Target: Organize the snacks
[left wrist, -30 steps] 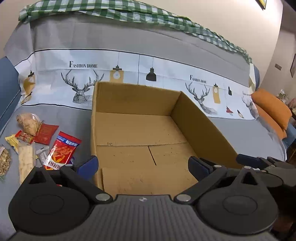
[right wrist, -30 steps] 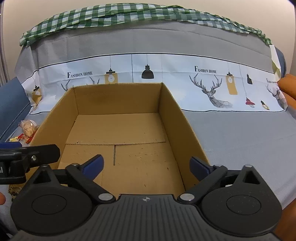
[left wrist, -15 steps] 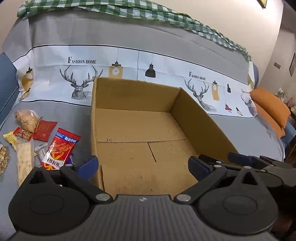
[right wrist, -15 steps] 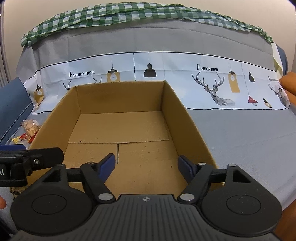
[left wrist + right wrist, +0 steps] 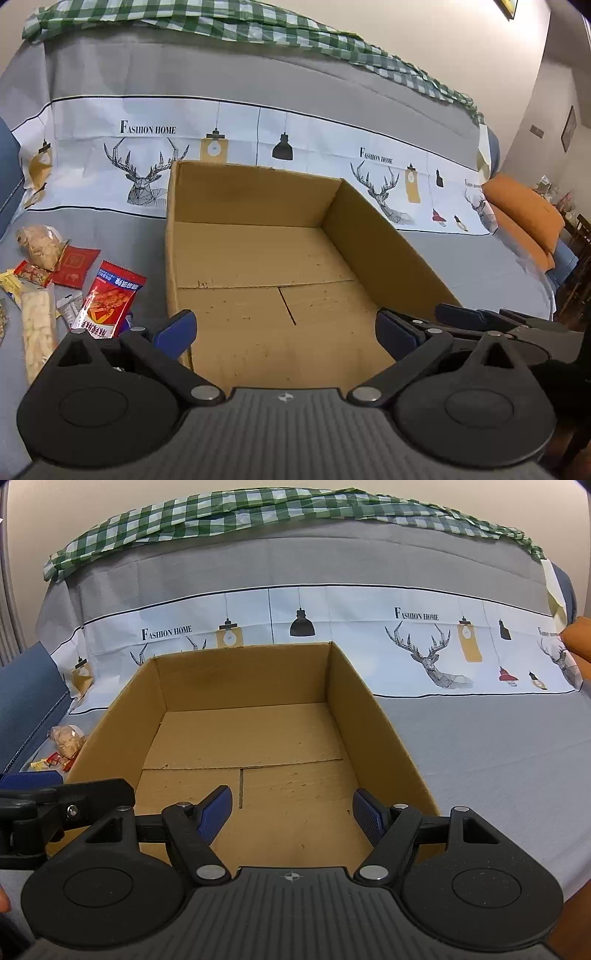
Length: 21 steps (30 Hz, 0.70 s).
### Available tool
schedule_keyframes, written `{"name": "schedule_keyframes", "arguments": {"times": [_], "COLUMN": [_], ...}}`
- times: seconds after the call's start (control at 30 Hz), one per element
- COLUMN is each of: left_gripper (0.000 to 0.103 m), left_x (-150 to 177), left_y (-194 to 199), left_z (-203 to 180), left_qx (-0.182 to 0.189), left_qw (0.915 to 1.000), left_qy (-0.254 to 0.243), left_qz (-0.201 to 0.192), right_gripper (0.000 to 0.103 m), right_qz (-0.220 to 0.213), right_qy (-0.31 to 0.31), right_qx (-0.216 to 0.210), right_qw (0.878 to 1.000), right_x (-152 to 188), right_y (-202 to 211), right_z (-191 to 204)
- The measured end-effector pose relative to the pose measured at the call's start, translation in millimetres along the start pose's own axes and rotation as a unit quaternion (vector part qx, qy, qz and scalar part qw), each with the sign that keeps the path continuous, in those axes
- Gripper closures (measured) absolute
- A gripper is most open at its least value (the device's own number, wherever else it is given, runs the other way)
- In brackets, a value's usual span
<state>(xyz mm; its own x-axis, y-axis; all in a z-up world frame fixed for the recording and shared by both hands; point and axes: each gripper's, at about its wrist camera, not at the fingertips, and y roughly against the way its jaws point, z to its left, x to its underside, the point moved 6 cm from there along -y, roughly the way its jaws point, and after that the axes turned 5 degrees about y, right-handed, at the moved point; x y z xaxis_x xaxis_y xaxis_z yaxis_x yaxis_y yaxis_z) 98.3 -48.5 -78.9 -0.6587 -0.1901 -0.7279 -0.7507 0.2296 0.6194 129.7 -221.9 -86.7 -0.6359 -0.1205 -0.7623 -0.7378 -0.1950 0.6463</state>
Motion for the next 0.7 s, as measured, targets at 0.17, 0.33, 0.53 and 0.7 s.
{"name": "schedule_keyframes", "arguments": {"times": [0.17,0.33,0.53,0.7], "left_gripper": [0.000,0.000,0.000,0.015], "left_x": [-1,-1,-1,-6], "left_y": [-2,-2,4,22], "left_z": [4,5,6,18], "left_qx": [-0.005,-0.012,-0.021,-0.008], "left_qw": [1.0000,0.9999,0.9998,0.9998], "left_qy": [0.005,0.007,0.001,0.005], "left_qz": [0.003,0.005,-0.004,-0.015], "right_gripper": [0.030,0.029,0.029,0.031], "right_qz": [0.001,-0.008,-0.018,-0.011], "right_qy": [0.004,0.019,0.026,0.021], "right_qx": [-0.002,0.003,0.009,0.011], "right_qw": [1.000,1.000,0.999,1.000], "right_x": [-1,0,0,2], "right_y": [-1,-2,-2,0], "right_z": [0,3,9,13]}}
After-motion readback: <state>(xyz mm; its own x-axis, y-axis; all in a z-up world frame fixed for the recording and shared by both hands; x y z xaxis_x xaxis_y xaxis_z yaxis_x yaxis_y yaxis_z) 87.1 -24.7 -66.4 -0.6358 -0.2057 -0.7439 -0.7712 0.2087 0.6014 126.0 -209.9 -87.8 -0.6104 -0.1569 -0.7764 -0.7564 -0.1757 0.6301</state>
